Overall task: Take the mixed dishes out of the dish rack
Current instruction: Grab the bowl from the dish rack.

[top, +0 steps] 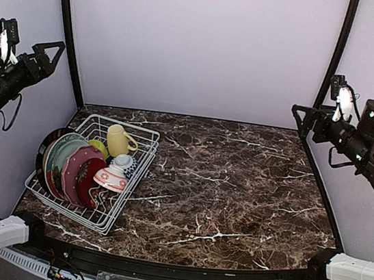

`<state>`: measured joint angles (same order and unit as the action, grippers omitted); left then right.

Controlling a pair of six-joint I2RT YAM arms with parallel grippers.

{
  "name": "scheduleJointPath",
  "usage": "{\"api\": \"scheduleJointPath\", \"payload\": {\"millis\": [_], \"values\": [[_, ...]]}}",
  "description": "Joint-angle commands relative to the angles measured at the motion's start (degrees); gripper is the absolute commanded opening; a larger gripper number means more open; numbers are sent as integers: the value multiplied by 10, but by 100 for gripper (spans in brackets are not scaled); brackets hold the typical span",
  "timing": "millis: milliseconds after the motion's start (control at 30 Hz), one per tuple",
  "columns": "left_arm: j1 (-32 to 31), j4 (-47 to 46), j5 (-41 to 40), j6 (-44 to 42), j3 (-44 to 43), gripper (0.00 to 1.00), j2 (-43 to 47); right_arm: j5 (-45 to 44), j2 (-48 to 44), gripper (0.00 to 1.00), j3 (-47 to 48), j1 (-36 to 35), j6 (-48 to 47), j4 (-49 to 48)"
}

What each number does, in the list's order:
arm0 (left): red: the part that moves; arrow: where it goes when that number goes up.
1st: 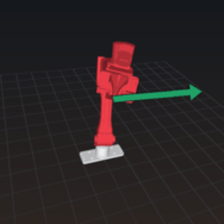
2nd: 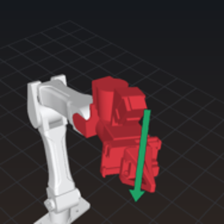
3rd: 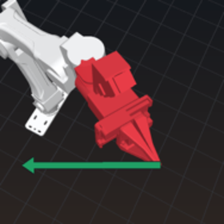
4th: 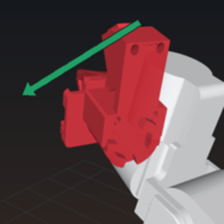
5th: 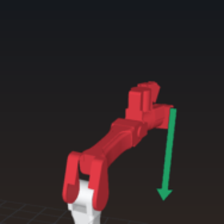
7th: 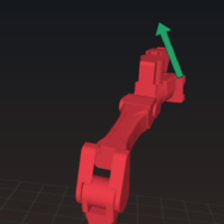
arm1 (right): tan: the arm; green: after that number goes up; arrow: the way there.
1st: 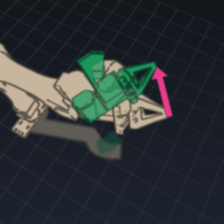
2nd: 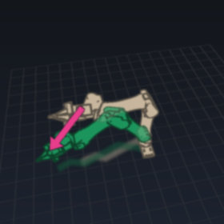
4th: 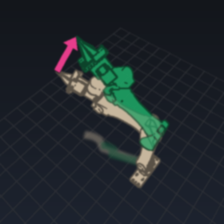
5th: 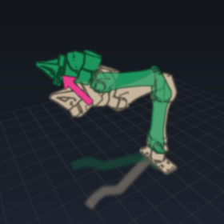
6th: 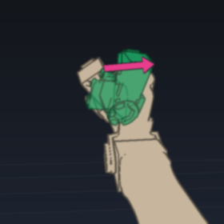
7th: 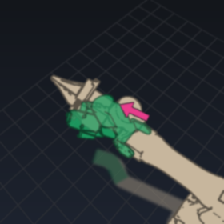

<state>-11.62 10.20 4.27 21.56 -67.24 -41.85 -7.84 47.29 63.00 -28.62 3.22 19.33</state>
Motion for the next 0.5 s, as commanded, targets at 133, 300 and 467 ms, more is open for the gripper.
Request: {"api": "scheduleJointPath", "payload": {"millis": [133, 300, 467], "values": [[-11, 49, 14, -19, -8, 99, -43, -53, 14, 99, -58, 38, 80, 2], [-17, 97, 73, -31, -21, 99, -103, -84, 64, 99, -47, 54, 136, 36], [-36, 133, 114, -39, -28, 99, -167, -71, 107, 99, -55, 64, 168, 33]]}}
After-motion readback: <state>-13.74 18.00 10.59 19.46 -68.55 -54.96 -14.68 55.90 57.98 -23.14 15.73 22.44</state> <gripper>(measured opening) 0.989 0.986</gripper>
